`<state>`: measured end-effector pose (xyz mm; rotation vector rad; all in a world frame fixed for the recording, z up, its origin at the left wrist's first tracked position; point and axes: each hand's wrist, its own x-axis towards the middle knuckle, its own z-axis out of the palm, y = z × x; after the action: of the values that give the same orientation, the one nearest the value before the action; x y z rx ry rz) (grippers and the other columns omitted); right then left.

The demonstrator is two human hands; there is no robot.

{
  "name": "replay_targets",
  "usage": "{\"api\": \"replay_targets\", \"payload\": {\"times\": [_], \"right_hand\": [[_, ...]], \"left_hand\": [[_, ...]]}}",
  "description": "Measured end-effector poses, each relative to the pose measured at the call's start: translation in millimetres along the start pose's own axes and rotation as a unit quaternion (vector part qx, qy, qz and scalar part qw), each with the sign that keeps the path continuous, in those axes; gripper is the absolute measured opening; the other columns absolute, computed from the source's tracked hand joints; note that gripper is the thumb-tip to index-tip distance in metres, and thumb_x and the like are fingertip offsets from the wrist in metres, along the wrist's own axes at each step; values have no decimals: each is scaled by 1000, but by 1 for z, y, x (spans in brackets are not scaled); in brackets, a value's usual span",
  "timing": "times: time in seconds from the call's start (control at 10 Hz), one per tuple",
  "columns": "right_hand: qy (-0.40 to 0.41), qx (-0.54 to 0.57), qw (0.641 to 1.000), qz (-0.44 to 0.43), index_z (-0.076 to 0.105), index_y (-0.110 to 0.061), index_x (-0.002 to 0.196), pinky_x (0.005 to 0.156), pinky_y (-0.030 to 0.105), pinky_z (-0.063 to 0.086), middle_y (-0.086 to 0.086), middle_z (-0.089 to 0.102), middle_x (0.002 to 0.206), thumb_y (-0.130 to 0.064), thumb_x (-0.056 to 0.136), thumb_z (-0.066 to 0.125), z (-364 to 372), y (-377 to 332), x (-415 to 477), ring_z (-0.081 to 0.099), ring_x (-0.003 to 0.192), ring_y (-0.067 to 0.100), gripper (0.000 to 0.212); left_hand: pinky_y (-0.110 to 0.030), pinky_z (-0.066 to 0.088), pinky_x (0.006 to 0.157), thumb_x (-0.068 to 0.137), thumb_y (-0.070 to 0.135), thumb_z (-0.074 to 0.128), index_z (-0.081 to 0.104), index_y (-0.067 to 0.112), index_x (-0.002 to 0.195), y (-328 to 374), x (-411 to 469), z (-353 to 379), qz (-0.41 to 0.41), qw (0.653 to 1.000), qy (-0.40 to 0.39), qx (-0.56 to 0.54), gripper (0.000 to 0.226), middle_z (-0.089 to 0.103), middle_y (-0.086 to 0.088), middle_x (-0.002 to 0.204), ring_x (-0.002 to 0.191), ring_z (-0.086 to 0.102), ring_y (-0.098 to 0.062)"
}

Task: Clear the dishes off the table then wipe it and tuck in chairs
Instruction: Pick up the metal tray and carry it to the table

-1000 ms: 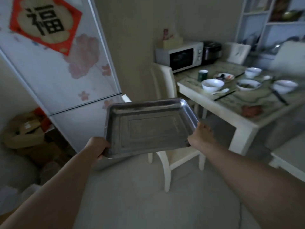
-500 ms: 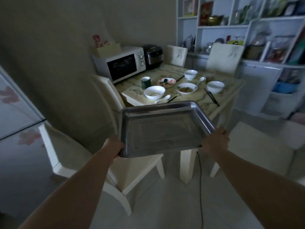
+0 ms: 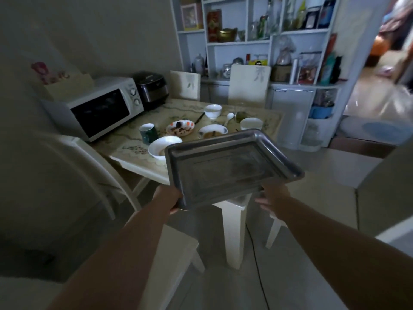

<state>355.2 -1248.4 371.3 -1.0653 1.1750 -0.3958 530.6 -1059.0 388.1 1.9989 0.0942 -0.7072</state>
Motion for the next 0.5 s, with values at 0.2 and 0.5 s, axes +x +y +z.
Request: {"api": "replay_targets", "payload": {"times": [0.2, 0.5], "right_hand": [[-34, 109, 992, 45, 53, -3, 86, 91, 38, 54, 21, 63, 113, -10, 97, 47, 38, -15, 20, 64, 99, 34, 15], [27, 237, 971, 21, 55, -2, 94, 54, 35, 58, 17, 63, 86, -6, 94, 48, 20, -46, 81, 64, 74, 25, 8]], "left_hand": [[-27, 42, 46, 91, 0, 54, 53, 5, 113, 37, 43, 26, -17, 998, -60, 10, 23, 54, -13, 87, 74, 53, -21], [-24, 42, 52, 100, 43, 40, 62, 11, 85, 56, 85, 70, -4, 980, -153, -125, 42, 68, -6, 77, 55, 54, -16]]}}
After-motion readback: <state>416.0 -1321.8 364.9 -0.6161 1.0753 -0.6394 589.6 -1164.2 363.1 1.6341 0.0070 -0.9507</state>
